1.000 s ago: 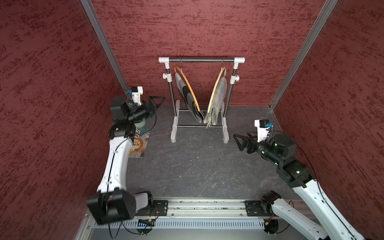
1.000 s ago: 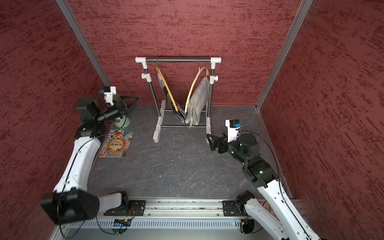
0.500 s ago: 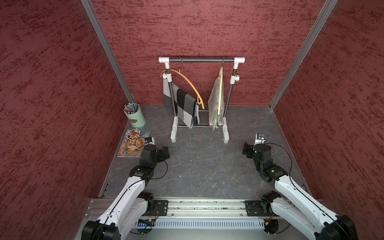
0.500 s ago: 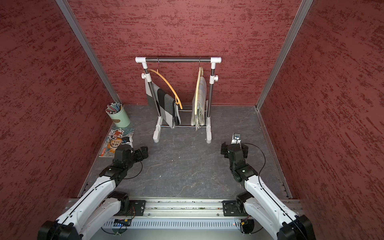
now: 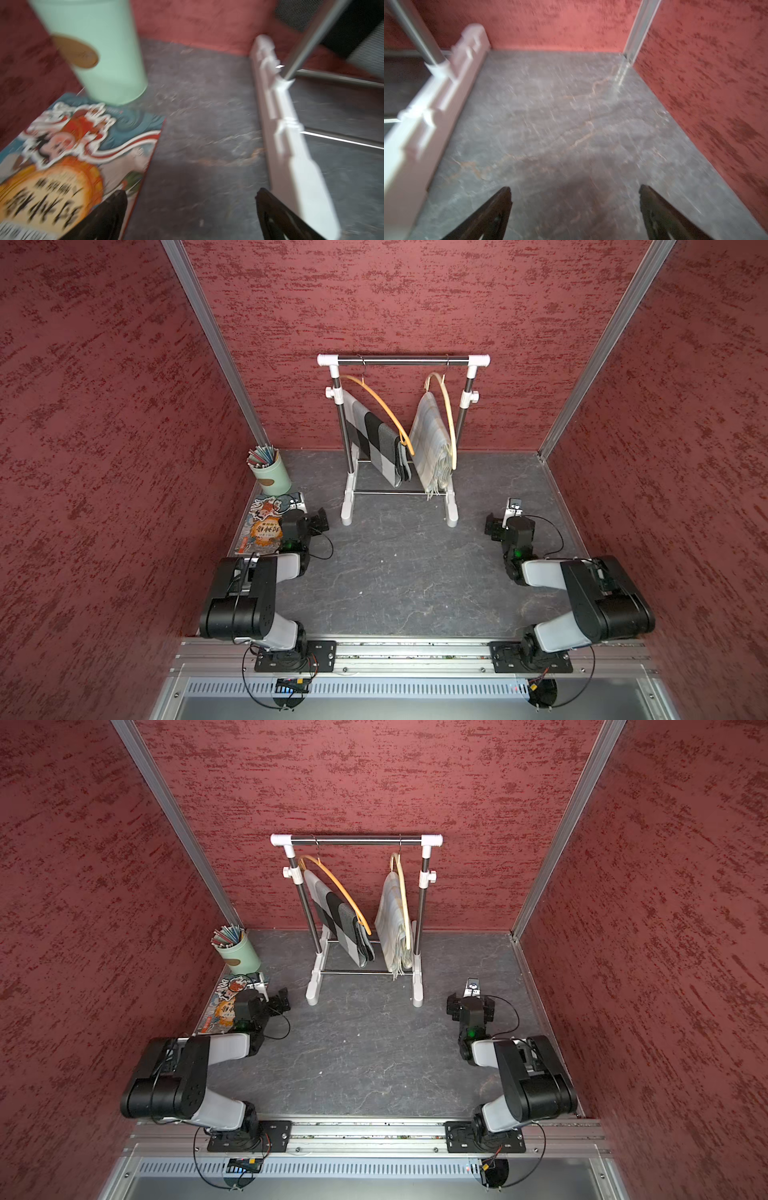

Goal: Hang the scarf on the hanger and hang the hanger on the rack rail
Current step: Reset both arms

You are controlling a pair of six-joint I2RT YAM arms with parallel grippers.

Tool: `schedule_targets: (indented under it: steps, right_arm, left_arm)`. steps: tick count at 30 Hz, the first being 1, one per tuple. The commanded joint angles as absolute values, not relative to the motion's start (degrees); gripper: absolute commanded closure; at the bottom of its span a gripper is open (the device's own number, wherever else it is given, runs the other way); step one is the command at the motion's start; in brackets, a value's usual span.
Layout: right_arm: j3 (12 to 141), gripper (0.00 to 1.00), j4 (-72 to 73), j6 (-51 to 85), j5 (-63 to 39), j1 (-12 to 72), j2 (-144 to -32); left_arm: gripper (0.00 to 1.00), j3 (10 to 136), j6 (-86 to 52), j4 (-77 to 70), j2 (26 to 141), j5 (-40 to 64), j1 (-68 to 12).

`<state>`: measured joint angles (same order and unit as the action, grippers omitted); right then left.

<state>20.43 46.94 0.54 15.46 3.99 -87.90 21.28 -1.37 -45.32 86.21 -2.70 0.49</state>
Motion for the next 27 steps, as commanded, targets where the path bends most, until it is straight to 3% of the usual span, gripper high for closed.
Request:
schedule_targets:
  steps: [1,3,27]
  right_arm:
    - [21.06,0.02,53.64,1.35,6.18,0.67,-88.41]
    - [21.34,0.01,52.74,1.5,5.77,0.6,-87.88]
    - [21.52,0.02,52.17,0.77,6.13,1.35,-88.05]
  left_arm:
    - [0.0,18.14,1.53,-55.92,86.77,0.76,0.65]
    - [0.0,21.66,0.78,-49.98,87.39,1.36,1.37]
    - [0.0,21.71,0.55,-51.0,87.73,2.43,1.85]
